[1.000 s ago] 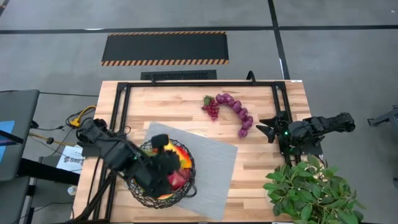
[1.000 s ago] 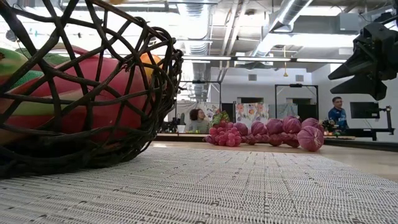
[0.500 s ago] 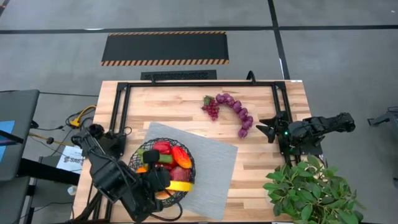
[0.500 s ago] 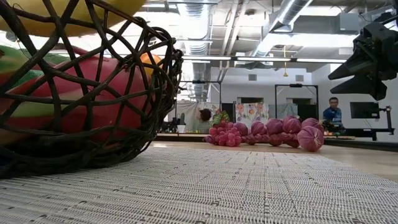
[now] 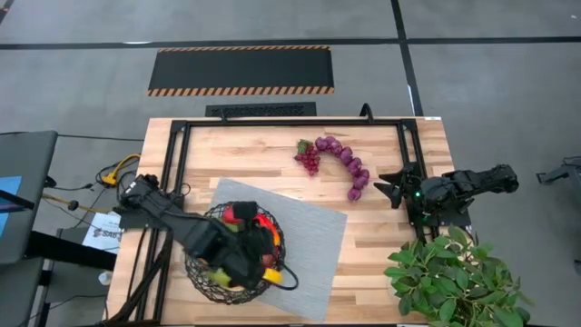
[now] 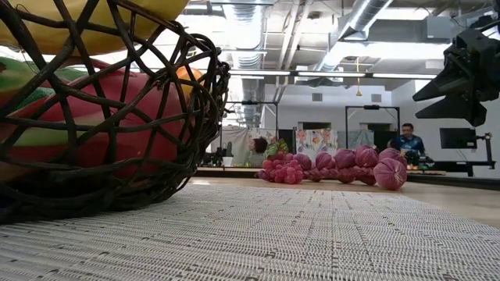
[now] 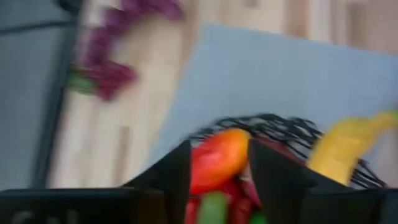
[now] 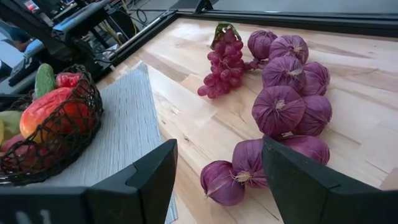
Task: Build produce basket
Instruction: Put the yellow banana into the mesh basket
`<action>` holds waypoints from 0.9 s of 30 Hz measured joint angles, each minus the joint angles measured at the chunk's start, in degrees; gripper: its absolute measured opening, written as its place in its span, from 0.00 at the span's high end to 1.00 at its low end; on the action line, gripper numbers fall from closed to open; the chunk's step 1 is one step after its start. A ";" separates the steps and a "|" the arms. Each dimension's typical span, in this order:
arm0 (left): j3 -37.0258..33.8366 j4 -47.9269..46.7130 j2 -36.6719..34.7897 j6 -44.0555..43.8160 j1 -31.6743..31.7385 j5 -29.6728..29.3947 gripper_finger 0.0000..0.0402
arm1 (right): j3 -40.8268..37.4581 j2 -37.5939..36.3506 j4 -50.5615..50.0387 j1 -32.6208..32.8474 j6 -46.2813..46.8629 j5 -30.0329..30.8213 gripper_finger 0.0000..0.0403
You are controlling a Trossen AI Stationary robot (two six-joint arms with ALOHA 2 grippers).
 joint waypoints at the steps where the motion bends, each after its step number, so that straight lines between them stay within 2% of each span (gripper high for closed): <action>1: -1.38 1.58 0.05 1.20 0.58 2.76 0.61 | 0.00 0.00 0.02 0.00 -0.01 0.00 0.37; 4: -6.56 5.87 0.09 3.89 1.17 10.94 0.51 | 0.00 0.00 -0.41 0.00 0.02 0.00 0.37; 7: -11.23 13.71 0.22 5.16 0.95 15.68 0.44 | 0.00 0.00 -0.37 0.00 0.02 0.00 0.37; 10: -12.71 17.40 0.27 4.51 0.26 16.39 0.42 | 0.00 0.00 -0.38 0.00 0.02 0.00 0.37; 15: -12.58 18.23 0.15 3.60 -1.32 16.42 0.41 | 0.00 0.00 -0.37 0.00 0.00 0.00 0.37; 20: -15.01 23.95 0.07 5.83 -1.39 22.14 0.41 | 0.00 0.00 -0.37 0.00 0.00 0.00 0.37; 27: -20.35 34.36 0.09 12.57 -0.51 22.11 0.41 | 0.00 0.00 -0.39 0.00 0.00 -0.05 0.37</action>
